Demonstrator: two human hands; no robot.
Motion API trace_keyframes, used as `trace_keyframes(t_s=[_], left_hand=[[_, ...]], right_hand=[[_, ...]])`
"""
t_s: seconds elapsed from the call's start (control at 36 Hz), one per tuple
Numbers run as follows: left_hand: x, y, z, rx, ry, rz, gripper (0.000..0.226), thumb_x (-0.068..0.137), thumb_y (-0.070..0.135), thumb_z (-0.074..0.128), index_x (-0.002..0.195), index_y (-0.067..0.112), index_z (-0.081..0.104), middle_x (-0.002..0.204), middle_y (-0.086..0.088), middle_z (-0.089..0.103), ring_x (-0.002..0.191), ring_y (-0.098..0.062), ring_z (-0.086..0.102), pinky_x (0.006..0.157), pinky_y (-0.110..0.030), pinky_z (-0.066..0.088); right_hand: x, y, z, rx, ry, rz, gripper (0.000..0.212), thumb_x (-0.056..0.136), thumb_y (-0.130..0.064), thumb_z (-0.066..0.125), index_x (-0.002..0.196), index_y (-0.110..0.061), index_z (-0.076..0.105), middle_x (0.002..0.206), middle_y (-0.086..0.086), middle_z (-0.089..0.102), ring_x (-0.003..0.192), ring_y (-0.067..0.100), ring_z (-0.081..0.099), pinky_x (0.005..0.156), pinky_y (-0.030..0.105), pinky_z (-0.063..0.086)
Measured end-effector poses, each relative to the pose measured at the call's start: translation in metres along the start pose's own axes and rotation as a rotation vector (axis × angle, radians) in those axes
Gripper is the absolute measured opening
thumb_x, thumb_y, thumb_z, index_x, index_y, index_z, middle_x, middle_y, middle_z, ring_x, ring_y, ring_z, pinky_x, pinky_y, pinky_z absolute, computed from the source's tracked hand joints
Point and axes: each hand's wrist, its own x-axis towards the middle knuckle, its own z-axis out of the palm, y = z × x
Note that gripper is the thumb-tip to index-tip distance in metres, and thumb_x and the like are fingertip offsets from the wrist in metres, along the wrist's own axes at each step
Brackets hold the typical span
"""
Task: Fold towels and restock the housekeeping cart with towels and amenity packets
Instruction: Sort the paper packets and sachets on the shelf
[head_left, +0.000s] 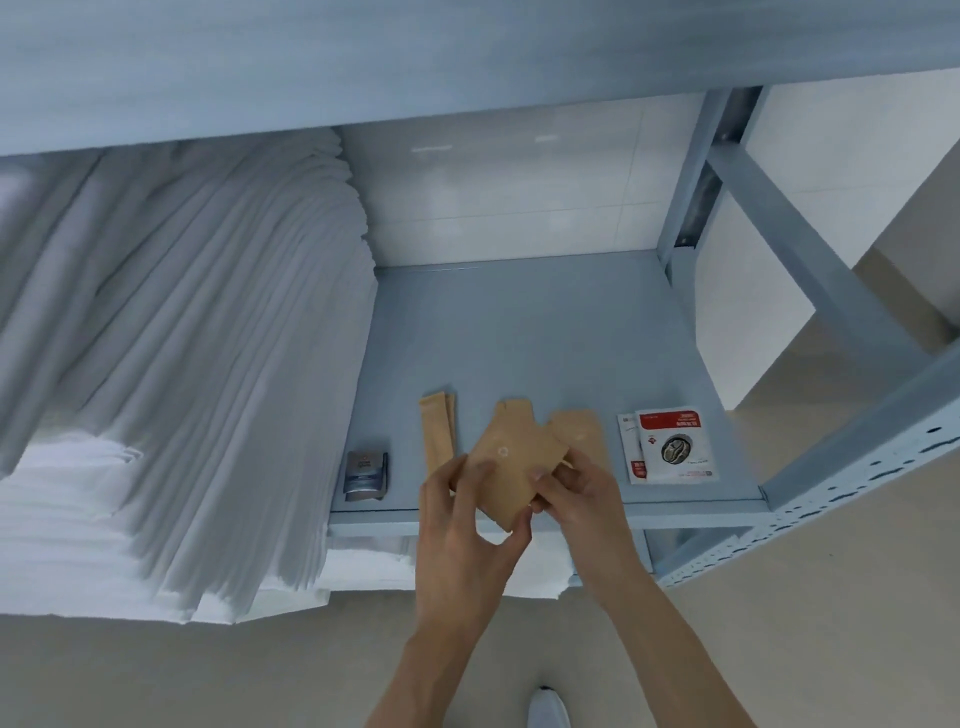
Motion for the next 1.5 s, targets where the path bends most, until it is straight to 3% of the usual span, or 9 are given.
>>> trace_keyframes(t_s=[0.06,0.25,0.33,0.47,0.61,0.94,1.19,1.33,1.5], left_hand=[[0.003,-0.009,-0.001,0.035,0.018,-0.047,0.064,0.068,0.031,0.089,0.125,0.022,0.06,0.13,0.001,0.051,0.115,-0.013,0.053,0.074,-0.003,0.035],[0.02,-0.066,-0.007,0.152,-0.064,-0.241,0.067,0.082,0.033,0.081,0.139,0.013,0.052,0.147,-0.008,0.047,0.132,-0.026,0.048,0.091,-0.031,0.049],[0.036,-0.098,-0.018,0.14,-0.138,-0.273,0.057,0.09,0.022,0.072,0.141,0.012,0.049,0.15,-0.006,0.045,0.136,-0.026,0.044,0.105,-0.031,0.042],[0.078,-0.15,-0.036,0.171,-0.329,-0.282,0.047,0.093,0.013,0.065,0.137,0.02,0.051,0.143,-0.002,0.046,0.127,-0.023,0.049,0.102,-0.026,0.04],[0.132,-0.205,-0.023,0.246,-0.244,-0.242,0.047,0.086,-0.003,0.059,0.129,0.016,0.059,0.138,-0.007,0.048,0.122,-0.029,0.049,0.096,-0.039,0.05],[0.19,-0.273,0.032,0.654,-0.141,-0.046,0.037,0.094,-0.007,0.043,0.126,0.011,0.049,0.127,-0.011,0.052,0.116,-0.027,0.05,0.085,-0.033,0.042],[0.194,-0.276,0.032,0.605,-0.148,-0.063,0.032,0.093,-0.011,0.046,0.114,0.008,0.06,0.124,-0.009,0.055,0.117,-0.021,0.05,0.08,-0.027,0.039],[0.188,-0.257,0.023,0.526,-0.135,-0.167,0.037,0.093,-0.009,0.046,0.122,0.008,0.061,0.127,-0.01,0.056,0.118,-0.023,0.05,0.087,-0.028,0.041],[0.15,-0.198,-0.005,0.178,-0.096,-0.328,0.036,0.094,-0.003,0.048,0.125,0.006,0.063,0.132,-0.012,0.057,0.114,-0.026,0.056,0.092,-0.026,0.04]], right_hand=[[0.006,0.004,0.011,-0.061,-0.047,0.031,0.017,0.093,-0.002,0.062,0.104,-0.011,0.072,0.093,0.013,0.075,0.082,0.034,0.067,0.077,0.043,0.055],[0.069,0.025,0.061,-0.347,-0.084,0.214,0.021,0.087,0.003,0.055,0.077,-0.01,0.068,0.068,0.005,0.066,0.058,0.011,0.061,0.05,0.018,0.048],[0.108,0.037,0.087,-0.447,-0.091,0.236,0.017,0.084,0.009,0.052,0.085,0.0,0.067,0.076,0.013,0.058,0.069,0.022,0.055,0.058,0.028,0.047],[0.167,0.059,0.137,-0.644,-0.11,0.203,0.021,0.083,0.008,0.049,0.076,-0.007,0.062,0.074,0.012,0.061,0.073,0.025,0.062,0.068,0.037,0.054],[0.224,0.084,0.18,-0.752,-0.116,0.051,0.051,0.087,-0.002,0.061,0.134,-0.02,0.05,0.109,0.016,0.067,0.098,0.031,0.067,0.089,0.04,0.055],[0.325,0.146,0.188,-0.947,-0.143,-0.13,0.05,0.086,-0.008,0.07,0.134,-0.008,0.055,0.124,0.015,0.064,0.116,0.028,0.061,0.092,0.027,0.048],[0.32,0.144,0.204,-1.463,-0.099,-0.31,0.044,0.095,-0.026,0.059,0.129,0.0,0.049,0.133,0.021,0.044,0.125,0.035,0.038,0.104,0.034,0.033],[0.295,0.12,0.193,-1.33,-0.093,-0.358,0.049,0.093,-0.012,0.055,0.14,-0.003,0.043,0.137,0.018,0.04,0.131,0.033,0.034,0.107,0.035,0.035],[0.23,0.065,0.142,-1.138,-0.039,-0.43,0.035,0.09,-0.004,0.056,0.125,-0.005,0.058,0.127,0.014,0.048,0.123,0.028,0.045,0.098,0.037,0.044]])
